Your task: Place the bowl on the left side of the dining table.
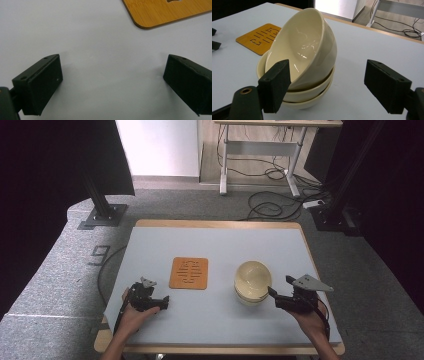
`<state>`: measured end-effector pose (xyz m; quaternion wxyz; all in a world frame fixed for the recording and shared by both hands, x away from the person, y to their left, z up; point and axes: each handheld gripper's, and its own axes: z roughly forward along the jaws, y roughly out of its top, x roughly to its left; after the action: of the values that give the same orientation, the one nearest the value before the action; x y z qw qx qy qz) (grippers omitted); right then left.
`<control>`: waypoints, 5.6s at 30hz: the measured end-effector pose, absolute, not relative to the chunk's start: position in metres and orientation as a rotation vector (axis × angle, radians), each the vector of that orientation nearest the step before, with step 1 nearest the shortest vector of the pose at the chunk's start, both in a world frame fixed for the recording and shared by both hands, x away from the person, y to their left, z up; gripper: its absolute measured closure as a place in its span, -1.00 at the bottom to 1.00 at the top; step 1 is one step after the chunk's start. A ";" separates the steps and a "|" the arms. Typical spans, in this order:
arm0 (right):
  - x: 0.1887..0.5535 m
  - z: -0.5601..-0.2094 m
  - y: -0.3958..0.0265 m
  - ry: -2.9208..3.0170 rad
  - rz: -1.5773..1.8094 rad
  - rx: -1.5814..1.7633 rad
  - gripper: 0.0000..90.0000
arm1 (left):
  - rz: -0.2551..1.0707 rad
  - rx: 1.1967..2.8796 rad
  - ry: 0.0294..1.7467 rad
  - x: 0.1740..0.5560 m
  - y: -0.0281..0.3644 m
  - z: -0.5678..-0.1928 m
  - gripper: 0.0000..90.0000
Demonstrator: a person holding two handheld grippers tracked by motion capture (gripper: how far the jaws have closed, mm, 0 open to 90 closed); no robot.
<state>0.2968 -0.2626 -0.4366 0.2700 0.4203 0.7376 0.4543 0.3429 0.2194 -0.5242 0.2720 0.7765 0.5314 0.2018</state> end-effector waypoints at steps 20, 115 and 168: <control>0.306 -0.439 -0.242 2.003 1.193 1.111 -0.54 | 0.545 2.088 1.433 0.343 0.219 -0.524 -0.95; 0.347 -0.448 -0.216 1.995 1.025 1.270 0.15 | 0.543 2.087 1.434 0.343 0.219 -0.524 -0.95; 0.345 -0.435 -0.227 1.829 1.052 1.240 0.83 | 0.543 2.089 1.434 0.343 0.219 -0.524 -0.95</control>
<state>0.3455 -0.2269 -0.4353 0.3403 0.4763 0.7028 0.4041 0.3428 0.2193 -0.5243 0.2718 0.7758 0.5325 0.2017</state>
